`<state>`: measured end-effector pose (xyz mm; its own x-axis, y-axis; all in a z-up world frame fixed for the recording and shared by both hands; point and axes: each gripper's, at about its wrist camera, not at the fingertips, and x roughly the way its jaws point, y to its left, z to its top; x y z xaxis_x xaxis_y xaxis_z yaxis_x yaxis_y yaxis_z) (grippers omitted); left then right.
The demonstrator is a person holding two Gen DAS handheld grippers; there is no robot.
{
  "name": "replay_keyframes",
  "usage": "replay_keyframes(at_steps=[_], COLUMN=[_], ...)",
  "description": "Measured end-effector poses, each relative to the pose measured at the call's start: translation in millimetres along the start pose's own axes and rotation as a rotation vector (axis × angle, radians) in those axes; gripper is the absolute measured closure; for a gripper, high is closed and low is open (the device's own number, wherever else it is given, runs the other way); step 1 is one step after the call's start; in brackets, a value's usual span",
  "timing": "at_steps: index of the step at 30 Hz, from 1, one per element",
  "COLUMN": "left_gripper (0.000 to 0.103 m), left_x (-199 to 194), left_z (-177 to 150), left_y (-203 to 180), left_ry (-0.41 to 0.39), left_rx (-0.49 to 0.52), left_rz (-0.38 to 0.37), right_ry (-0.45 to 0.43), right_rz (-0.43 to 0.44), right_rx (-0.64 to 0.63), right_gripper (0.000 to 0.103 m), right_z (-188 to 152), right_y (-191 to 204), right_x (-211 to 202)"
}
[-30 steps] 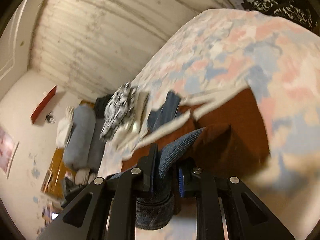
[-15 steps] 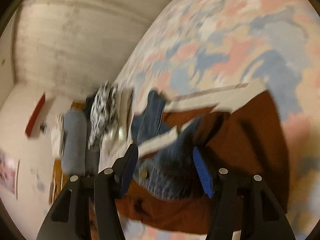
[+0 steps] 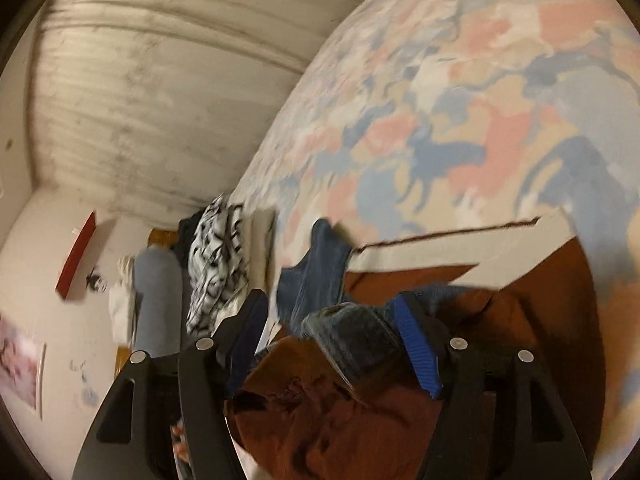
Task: Fold large clothes
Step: 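Lift the denim hem and fold it over toward the collar with both tools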
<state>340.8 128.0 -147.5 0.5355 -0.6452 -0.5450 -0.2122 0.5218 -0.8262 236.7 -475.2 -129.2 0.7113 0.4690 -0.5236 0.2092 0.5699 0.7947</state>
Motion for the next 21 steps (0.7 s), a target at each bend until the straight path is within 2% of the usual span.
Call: replay_keyframes(at_steps=[5, 12, 15, 21], left_gripper=[0.031, 0.030, 0.029, 0.028], left_x=[8.9, 10.2, 4.9, 11.7], left_z=[7.1, 2.3, 1.3, 1.9], left_y=[-2.4, -22.7, -31.8, -42.7], left_ry=[0.052, 0.112, 0.138, 0.129], left_rx=[0.052, 0.232, 0.311, 0.491], left_rz=[0.008, 0.078, 0.087, 0.249], right_ry=[-0.002, 0.040, 0.059, 0.091], right_rz=[-0.060, -0.207, -0.242, -0.312], right_rx=[-0.056, -0.219, -0.258, -0.350], right_gripper=[0.036, 0.036, 0.036, 0.036], right_z=[11.1, 5.4, 3.4, 0.2], right_y=[0.7, -1.6, -5.0, -4.2], right_x=[3.0, 15.6, 25.8, 50.7])
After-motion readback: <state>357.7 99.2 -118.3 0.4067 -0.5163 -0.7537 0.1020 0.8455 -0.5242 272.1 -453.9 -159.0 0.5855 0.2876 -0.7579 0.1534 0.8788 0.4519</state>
